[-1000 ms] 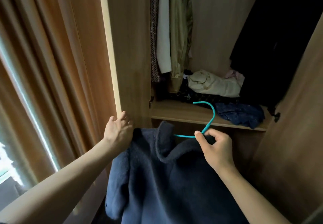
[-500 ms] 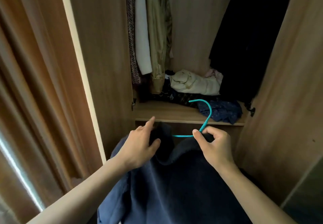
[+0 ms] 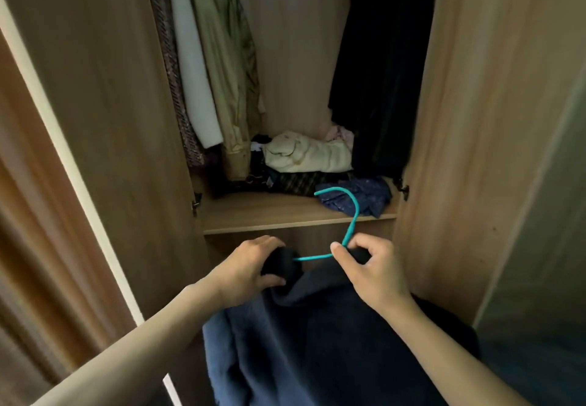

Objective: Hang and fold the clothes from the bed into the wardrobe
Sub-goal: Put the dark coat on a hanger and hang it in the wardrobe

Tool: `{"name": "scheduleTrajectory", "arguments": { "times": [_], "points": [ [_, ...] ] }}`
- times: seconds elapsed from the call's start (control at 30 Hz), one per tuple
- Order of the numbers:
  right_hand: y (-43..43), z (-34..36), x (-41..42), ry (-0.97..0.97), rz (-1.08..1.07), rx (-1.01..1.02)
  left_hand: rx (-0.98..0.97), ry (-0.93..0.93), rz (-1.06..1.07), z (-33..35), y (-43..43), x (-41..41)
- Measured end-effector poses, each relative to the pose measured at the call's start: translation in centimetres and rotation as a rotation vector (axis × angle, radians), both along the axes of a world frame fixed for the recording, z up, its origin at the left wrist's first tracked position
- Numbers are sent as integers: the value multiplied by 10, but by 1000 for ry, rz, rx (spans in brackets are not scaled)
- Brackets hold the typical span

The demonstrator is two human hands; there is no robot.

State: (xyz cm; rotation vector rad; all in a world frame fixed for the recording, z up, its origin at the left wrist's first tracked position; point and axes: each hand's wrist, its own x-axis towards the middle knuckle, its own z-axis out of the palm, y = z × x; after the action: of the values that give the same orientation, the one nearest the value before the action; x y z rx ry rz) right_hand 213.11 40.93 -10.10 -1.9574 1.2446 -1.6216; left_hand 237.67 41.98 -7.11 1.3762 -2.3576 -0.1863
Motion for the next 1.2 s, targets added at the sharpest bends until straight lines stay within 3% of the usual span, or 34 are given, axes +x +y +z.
{"name": "scheduleTrajectory", "arguments": {
  "times": [0.33,0.47,0.7,0.8,0.87,0.93,1.0,1.2],
  "points": [
    [9,21,-32,-36,-78,16,-245,67,-178,26,4,-76],
    [16,31,-31,-58,-68,-39,-352,176,-223,37,8,-115],
    [19,18,-38,-153,-97,21,-203,275,-154,46,6,-110],
    [14,14,-40,-177,-126,47,-181,188,-69,41,18,-106],
    [11,13,-37,-172,-135,65,-120,18,48,33,28,-107],
    [10,15,-29,-158,-156,77,-162,-202,189,23,32,-111],
    [11,16,-17,-150,-157,72,-240,-281,258,15,30,-116],
    [21,21,11,-138,-83,159,-172,8,104,21,11,-91]
  ]
}}
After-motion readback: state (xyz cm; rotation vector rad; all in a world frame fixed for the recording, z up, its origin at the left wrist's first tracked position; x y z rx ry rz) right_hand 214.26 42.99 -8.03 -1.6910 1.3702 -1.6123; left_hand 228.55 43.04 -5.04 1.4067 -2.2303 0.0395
